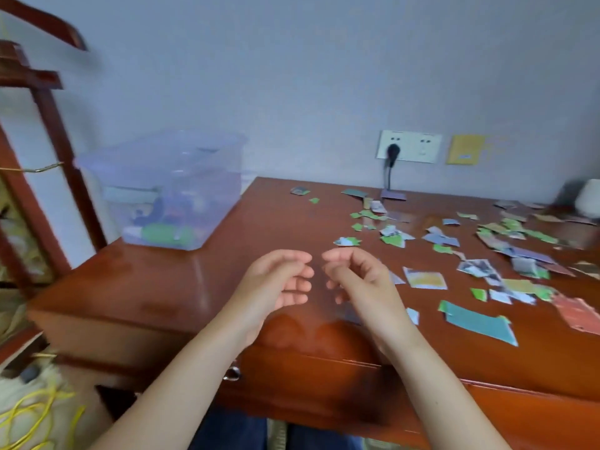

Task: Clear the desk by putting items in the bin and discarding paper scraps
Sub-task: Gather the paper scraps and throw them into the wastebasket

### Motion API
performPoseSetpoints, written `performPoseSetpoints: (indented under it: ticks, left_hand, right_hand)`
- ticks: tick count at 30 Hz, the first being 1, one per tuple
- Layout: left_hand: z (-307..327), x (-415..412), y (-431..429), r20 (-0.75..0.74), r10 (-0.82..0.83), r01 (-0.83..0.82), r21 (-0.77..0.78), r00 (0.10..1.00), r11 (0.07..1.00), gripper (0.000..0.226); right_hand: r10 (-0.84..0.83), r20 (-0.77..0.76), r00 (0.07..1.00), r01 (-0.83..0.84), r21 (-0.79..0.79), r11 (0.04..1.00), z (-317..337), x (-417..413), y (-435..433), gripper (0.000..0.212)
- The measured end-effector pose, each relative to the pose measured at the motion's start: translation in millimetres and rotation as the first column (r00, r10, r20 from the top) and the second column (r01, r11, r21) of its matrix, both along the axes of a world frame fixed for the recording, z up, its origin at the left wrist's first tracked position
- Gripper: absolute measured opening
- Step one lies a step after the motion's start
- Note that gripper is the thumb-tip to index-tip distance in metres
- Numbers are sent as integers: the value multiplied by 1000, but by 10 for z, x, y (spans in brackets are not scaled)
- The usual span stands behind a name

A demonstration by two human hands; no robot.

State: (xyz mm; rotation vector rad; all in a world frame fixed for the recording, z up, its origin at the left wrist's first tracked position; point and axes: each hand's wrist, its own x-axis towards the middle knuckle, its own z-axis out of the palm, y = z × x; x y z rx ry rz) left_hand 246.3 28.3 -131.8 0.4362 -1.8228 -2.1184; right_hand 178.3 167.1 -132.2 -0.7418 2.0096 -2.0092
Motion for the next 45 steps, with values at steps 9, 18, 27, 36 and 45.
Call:
performPoseSetpoints:
  ticks: [9, 18, 27, 36, 45]
  left_hand:
    - [-225, -405, 372, 97, -186, 181, -836, 978, 518, 30]
    - [-67, -662, 388, 413, -435, 558, -778, 800, 289, 64]
    - [75, -902, 191, 618, -329, 677, -730, 714, 99, 74]
    - [114, -1024, 222, 651, -270, 682, -731, 709, 29, 46]
    - [12, -932, 155, 389, -378, 500, -824, 840, 265, 16]
  right_hand:
    - [-135, -302, 944, 257, 415, 873, -121, -307, 705, 16]
    - [-105, -370, 923, 358, 725, 589, -113, -272, 958, 40]
    - [-94, -330, 939, 327, 781, 532, -49, -362, 940, 31]
    - [-20, -204, 979, 184, 830, 527, 62, -437, 924, 21]
    - [-88, -247, 965, 253, 791, 557, 42, -394, 879, 11]
